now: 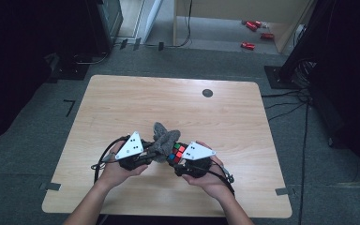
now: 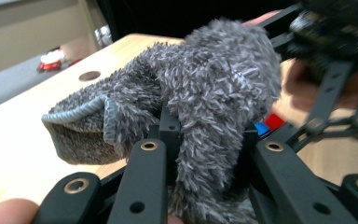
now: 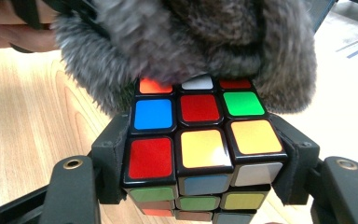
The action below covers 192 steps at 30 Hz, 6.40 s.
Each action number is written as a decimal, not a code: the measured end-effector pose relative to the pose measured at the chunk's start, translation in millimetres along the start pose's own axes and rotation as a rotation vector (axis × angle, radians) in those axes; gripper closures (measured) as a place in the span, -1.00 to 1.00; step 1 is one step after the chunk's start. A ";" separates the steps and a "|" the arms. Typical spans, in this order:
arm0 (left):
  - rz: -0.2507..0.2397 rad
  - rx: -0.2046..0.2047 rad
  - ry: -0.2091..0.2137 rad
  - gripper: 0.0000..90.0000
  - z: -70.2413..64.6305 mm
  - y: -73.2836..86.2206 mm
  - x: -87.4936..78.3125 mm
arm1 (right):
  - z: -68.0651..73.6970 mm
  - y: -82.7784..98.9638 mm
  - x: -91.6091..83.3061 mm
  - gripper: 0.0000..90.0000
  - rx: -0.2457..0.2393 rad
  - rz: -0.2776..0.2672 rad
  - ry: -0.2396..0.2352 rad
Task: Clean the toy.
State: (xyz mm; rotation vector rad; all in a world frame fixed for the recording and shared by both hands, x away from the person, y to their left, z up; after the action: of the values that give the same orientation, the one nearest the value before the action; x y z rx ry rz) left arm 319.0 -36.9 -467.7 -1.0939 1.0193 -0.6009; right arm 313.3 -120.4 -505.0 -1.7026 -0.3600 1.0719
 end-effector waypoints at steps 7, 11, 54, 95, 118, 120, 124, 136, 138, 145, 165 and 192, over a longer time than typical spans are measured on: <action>-0.065 -0.039 0.096 0.66 -8.4 -13.5 -9.2 | -2.5 1.9 0.5 -0.23 0.011 -0.009 0.000; -0.007 0.013 0.046 0.65 -10.8 -8.4 -0.4 | -3.0 0.9 0.0 -0.23 0.009 -0.008 0.006; 0.105 0.032 -0.022 0.67 8.3 36.0 16.3 | -27.5 -24.3 -32.9 -0.23 0.085 -0.134 0.073; 0.069 -0.331 0.037 0.63 1.1 45.4 45.5 | -9.0 -32.1 -21.8 -0.23 0.174 -0.189 0.020; 0.124 -0.226 0.035 0.62 -14.9 45.3 49.9 | -12.4 -30.6 -21.5 -0.23 0.168 -0.178 0.044; 0.118 -0.231 0.028 0.60 -10.9 44.9 48.0 | -15.1 -29.6 -22.5 -0.23 0.179 -0.184 0.044; 0.089 -0.282 -0.014 0.58 4.6 42.5 40.1 | -24.3 -25.9 -26.2 -0.23 0.204 -0.182 0.065; 0.128 -0.197 0.010 0.54 -16.9 42.3 49.7 | -20.5 -28.2 -24.7 -0.23 0.199 -0.190 0.051; 0.107 -0.238 -0.008 0.54 -7.2 41.0 45.1 | -23.4 -27.9 -26.9 -0.23 0.201 -0.193 0.061; 0.112 -0.290 -0.004 0.55 -3.2 44.0 43.9 | -16.2 -29.7 -24.0 -0.23 0.168 -0.184 0.040; 0.133 -0.211 -0.001 0.52 -20.7 44.9 52.1 | -17.2 -28.8 -23.0 -0.23 0.174 -0.183 0.046; 0.073 -0.275 -0.024 0.42 9.7 38.9 31.0 | -35.0 -18.9 -28.0 -0.23 0.198 -0.164 0.099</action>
State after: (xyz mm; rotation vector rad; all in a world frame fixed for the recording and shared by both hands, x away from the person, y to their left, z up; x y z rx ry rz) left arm 338.4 -43.6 -514.1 -1.2947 1.1385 -0.3949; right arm 330.3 -152.9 -473.0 -1.5164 -0.3140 0.8710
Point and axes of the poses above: each handheld gripper's, and its own axes: x roughly forward along the jaws, y roughly out of its underside, z roughly to its left, the point moved 10 cm from there along x, roughly forward along the jaws, and after that the axes turned 2 degrees about -y, right-handed, at the moved point
